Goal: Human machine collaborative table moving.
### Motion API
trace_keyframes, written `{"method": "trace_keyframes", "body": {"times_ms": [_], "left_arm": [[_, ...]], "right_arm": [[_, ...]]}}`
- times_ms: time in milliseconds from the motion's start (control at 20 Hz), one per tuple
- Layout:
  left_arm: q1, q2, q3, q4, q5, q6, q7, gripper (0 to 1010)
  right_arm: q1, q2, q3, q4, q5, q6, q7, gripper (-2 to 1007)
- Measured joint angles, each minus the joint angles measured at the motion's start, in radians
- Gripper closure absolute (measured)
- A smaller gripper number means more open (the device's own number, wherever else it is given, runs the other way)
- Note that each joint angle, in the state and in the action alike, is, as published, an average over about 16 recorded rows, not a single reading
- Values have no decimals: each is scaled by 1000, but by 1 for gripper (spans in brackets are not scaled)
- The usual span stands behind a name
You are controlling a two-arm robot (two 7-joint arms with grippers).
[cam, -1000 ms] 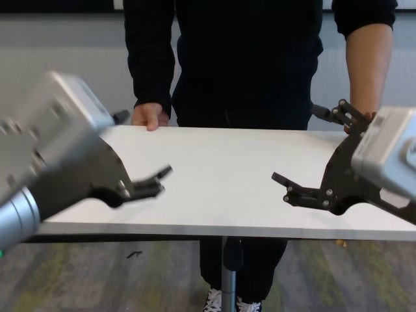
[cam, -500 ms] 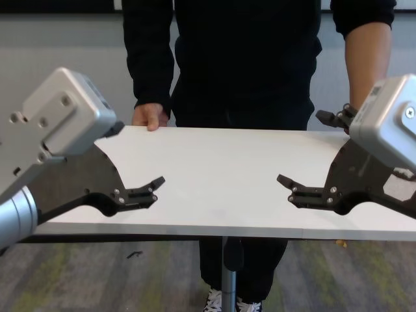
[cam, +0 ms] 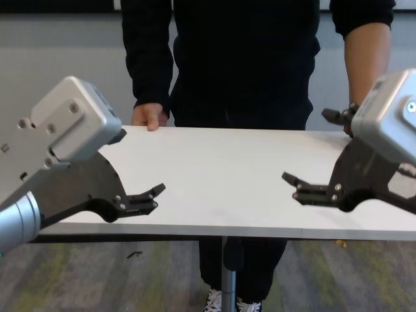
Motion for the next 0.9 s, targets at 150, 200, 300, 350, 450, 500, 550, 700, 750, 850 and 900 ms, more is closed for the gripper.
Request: {"method": "trace_keyframes", "body": {"times_ms": [150, 200, 300, 350, 450, 500, 550, 700, 750, 850, 900], "left_arm": [[-2, 1, 3, 3, 1, 0, 0, 8], [-3, 1, 4, 4, 2, 0, 1, 8], [-4, 1, 5, 6, 2, 0, 1, 8], [-4, 1, 6, 7, 3, 0, 1, 8], [-5, 1, 7, 8, 3, -1, 0, 9], [-5, 1, 7, 9, 3, -1, 0, 9], [-5, 1, 7, 9, 4, -2, 0, 9], [-5, 1, 7, 8, 4, -2, 0, 9], [-5, 1, 7, 8, 4, -2, 0, 9], [-5, 1, 7, 8, 5, -2, 0, 9], [-5, 1, 7, 8, 5, -2, 0, 9]], "right_arm": [[-3, -1, 2, -4, -5, 0, -7, 5], [-4, -1, 2, -5, -7, 0, -10, 5], [-5, -2, 3, -6, -10, -3, -15, 5], [-6, -2, 3, -6, -11, -4, -17, 5], [-6, -3, 4, -6, -13, -8, -20, 5], [-6, -3, 4, -6, -14, -8, -20, 5], [-7, -3, 4, -6, -15, -9, -21, 5], [-7, -3, 4, -6, -15, -10, -20, 5], [-7, -3, 4, -6, -15, -10, -20, 5], [-6, -3, 3, -5, -15, -10, -19, 5], [-6, -3, 3, -5, -15, -10, -19, 5]]}}
